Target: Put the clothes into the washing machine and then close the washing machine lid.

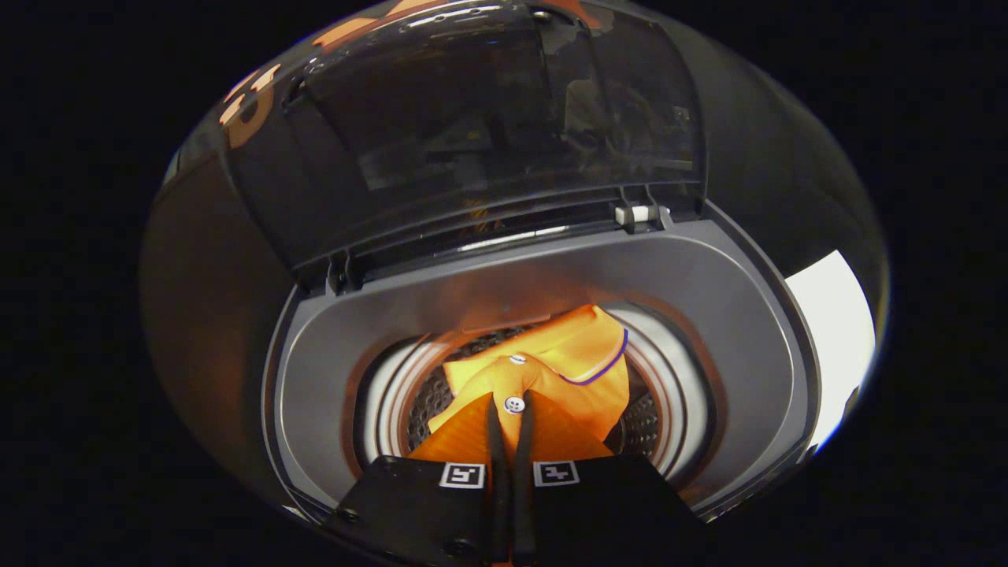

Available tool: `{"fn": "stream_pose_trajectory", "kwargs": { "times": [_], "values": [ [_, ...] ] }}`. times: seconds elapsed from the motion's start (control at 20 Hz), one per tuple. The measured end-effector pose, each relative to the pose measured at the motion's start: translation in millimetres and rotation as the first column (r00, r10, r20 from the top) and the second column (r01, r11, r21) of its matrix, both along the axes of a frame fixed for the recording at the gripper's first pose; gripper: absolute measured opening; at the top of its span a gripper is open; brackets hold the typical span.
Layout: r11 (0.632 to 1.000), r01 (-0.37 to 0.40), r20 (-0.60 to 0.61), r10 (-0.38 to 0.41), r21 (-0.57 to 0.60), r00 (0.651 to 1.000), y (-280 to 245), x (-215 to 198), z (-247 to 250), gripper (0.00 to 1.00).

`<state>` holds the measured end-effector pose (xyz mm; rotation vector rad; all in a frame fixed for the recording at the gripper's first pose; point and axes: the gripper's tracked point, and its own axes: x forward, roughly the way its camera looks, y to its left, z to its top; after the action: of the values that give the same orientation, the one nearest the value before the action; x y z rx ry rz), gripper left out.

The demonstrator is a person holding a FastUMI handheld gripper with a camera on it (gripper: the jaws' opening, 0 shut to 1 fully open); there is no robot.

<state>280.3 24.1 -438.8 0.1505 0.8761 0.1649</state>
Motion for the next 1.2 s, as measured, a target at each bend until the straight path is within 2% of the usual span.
{"fn": "stream_pose_trajectory", "kwargs": {
  "times": [0.2, 0.25, 0.45, 0.65, 0.85, 1.05, 1.2],
  "values": [
    [0.999, -0.037, 0.041, 0.038, -0.024, 0.998, 5, 8, 14, 0.09],
    [0.999, -0.040, 0.019, 0.040, -0.013, 0.999, 9, 5, 13, 0.15],
    [0.999, 0.003, 0.031, -0.002, -0.039, 1.000, -1, 10, 15, 0.97],
    [0.999, 0.009, 0.025, -0.008, -0.049, 1.000, -11, 4, 19, 0.99],
    [0.999, 0.042, 0.072, -0.042, 0.002, 0.997, -12, -26, 44, 0.99],
    [0.997, 0.058, 0.203, -0.065, 0.044, 0.977, -14, -43, 114, 0.99],
    [0.998, 0.038, 0.312, -0.050, 0.042, 0.949, -15, -48, 178, 0.99]
  ]
}}
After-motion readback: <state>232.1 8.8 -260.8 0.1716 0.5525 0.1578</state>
